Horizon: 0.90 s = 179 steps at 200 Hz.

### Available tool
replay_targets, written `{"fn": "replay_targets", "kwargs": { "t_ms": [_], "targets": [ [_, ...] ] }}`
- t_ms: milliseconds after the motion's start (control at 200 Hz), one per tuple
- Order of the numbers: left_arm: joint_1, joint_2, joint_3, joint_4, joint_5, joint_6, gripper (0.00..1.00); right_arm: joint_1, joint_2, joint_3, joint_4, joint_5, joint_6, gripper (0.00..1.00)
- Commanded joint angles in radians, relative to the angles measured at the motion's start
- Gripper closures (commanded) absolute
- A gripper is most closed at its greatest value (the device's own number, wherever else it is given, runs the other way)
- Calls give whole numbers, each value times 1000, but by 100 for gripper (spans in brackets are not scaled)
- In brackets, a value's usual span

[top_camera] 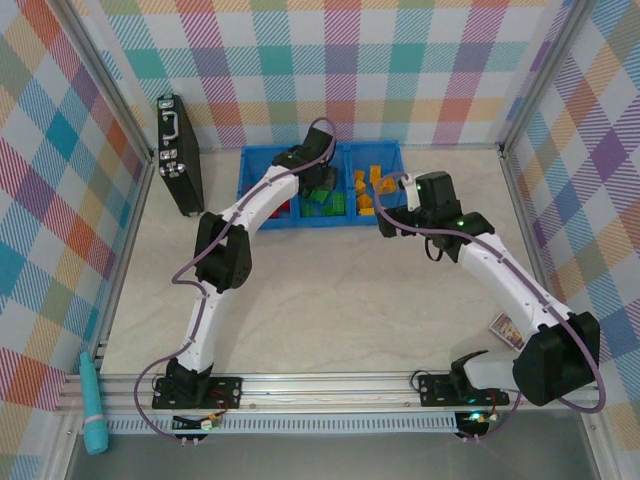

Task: Sort the legos into containers by color
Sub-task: Place the lego in the container, then reset both arms

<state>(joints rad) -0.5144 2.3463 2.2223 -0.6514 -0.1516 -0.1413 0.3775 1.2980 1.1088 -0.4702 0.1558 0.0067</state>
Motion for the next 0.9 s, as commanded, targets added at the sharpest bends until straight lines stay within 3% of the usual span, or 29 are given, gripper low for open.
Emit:
{"fn": "replay_targets", "kwargs": {
  "t_ms": [0,80,205,400,595,720,890],
  "targets": [
    [15,-103,32,0,-12,63,49,-29,-3,6,42,-13,-14,1],
    [23,-210,-24,31,-31,120,45,-61,-3,-22,66,-35,-10,1],
    [77,-463,-278,181,28,142,37,-97,4,-52,97,-75,-12,1],
    [221,-876,-865,478,55,233,19,-108,5,-95,152,-46,-7,1],
    [391,-1214,-1433,789,52,174,11,-108,66,-49,94,-109,6,1],
    [446,-1279,-1648,951,32,155,9,-108,71,-66,112,-107,10,1],
    [494,-1172,-1817,1193,53,138,9,-109,35,-108,121,-80,-1,1]
  ]
}}
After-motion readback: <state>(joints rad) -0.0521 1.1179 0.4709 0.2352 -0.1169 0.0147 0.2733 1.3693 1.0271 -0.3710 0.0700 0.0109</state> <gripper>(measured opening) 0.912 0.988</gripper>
